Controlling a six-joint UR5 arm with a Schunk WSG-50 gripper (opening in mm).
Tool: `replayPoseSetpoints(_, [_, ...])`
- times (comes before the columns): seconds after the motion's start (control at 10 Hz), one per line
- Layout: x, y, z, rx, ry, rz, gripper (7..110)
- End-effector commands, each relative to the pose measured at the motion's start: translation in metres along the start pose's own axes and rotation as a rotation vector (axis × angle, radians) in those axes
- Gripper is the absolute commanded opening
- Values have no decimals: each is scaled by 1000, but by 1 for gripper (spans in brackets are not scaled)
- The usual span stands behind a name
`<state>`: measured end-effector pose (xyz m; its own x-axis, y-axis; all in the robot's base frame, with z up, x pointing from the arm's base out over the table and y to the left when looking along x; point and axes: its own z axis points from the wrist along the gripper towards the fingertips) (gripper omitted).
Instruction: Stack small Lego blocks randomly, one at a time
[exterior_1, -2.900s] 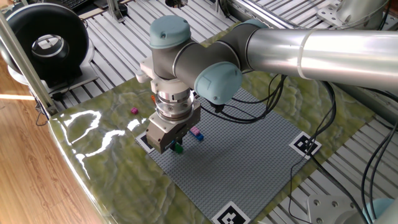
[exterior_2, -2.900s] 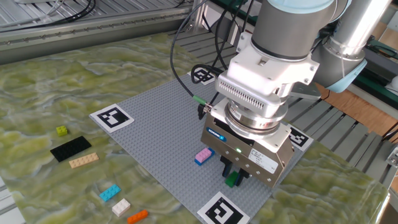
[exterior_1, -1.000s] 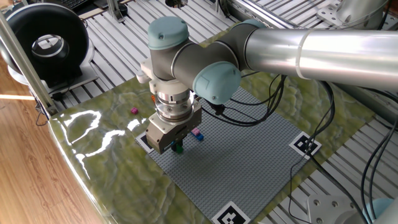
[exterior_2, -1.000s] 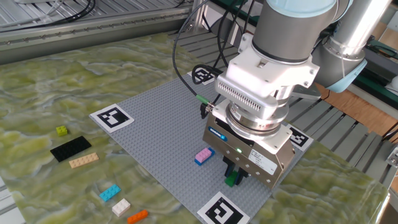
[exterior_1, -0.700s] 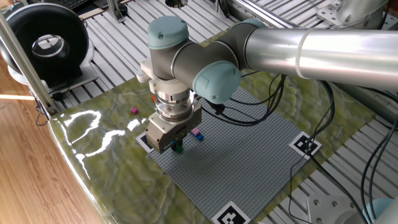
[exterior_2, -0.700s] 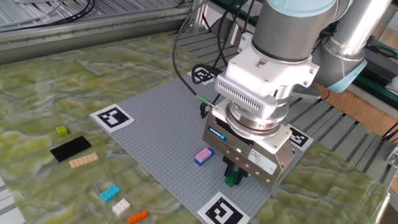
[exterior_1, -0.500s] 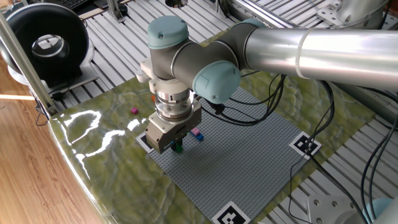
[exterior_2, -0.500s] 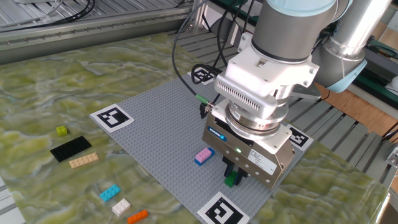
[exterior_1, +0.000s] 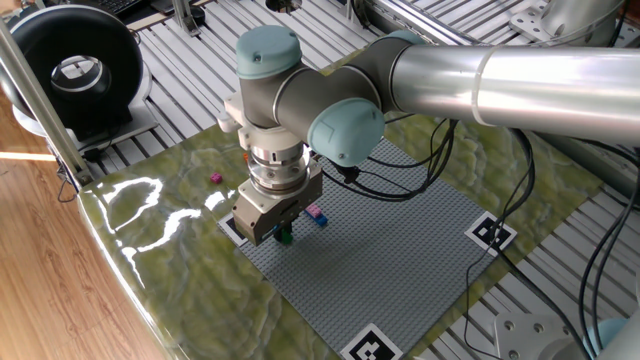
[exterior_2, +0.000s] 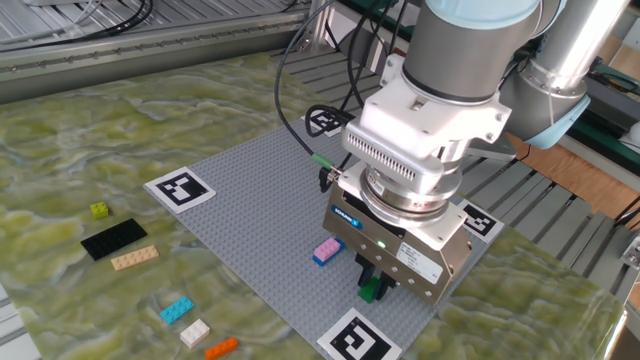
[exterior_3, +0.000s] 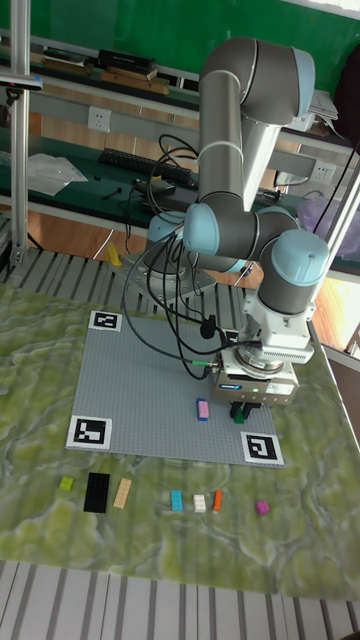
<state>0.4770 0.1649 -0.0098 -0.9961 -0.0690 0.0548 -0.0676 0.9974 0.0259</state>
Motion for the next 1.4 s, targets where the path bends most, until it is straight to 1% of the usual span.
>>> replayPoseSetpoints(0.0, [-1,1,-1,-8,1,7,7])
replayPoseSetpoints(0.2, [-2,4,-3,-7,4,13,7])
replayPoseSetpoints(0.6, [-4,2,0,-8,1,13,7])
replayPoseSetpoints(0.9, [-4,4,-3,-7,2,15,7])
replayPoseSetpoints(1.1, [-5,5,-3,-14,3,15,7])
replayPoseSetpoints(1.3, [-5,7,0,-13,0,21,7])
